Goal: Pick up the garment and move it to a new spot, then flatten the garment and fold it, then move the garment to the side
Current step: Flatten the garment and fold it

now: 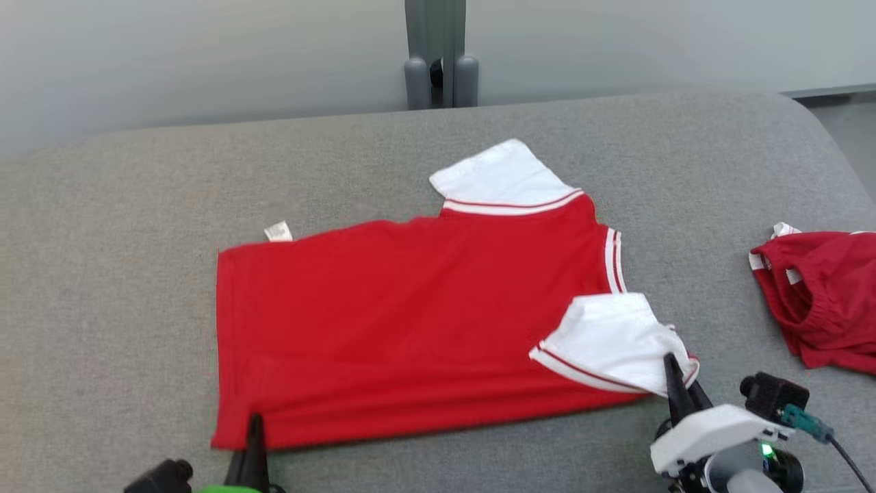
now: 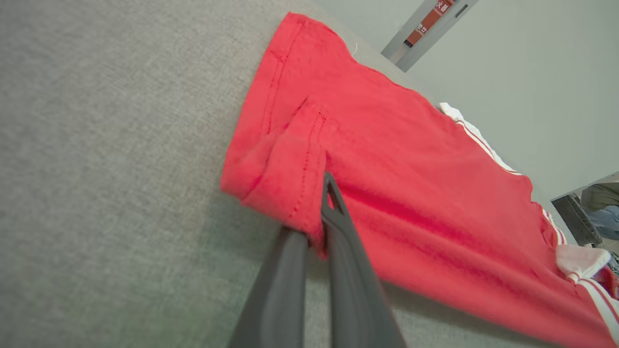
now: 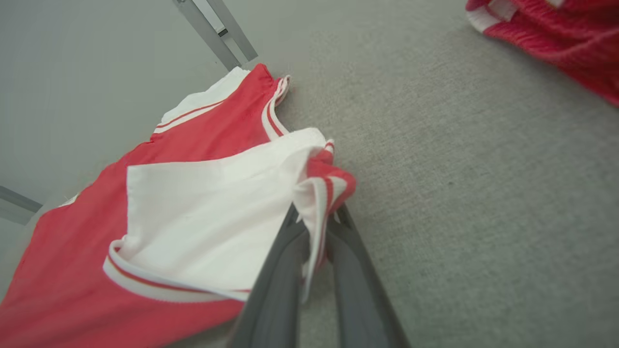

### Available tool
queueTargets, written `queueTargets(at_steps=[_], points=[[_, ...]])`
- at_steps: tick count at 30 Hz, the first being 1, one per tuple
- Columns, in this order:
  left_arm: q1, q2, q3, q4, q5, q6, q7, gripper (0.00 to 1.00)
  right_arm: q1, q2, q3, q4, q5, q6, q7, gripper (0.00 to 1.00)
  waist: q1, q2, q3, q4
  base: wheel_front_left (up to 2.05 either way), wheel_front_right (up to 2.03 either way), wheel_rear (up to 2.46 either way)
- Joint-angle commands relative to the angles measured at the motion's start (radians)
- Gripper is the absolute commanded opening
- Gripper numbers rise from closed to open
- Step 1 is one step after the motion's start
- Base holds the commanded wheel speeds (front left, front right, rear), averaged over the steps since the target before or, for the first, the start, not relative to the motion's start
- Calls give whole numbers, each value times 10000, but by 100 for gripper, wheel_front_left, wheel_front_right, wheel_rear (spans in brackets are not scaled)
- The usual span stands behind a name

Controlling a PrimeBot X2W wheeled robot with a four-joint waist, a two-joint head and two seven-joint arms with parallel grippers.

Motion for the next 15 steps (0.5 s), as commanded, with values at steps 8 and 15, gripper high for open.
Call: queueTargets(at_steps=[8, 15], points=[[348, 79, 131, 32, 530, 183, -40, 100, 174, -547, 54, 442, 113, -23, 7, 100, 0, 0, -260, 278, 0, 0, 0], [-281, 63, 596, -248, 1229, 306, -37, 100, -687, -698, 15, 305, -350, -15, -17, 100, 0, 0, 3, 393, 0, 0, 0]])
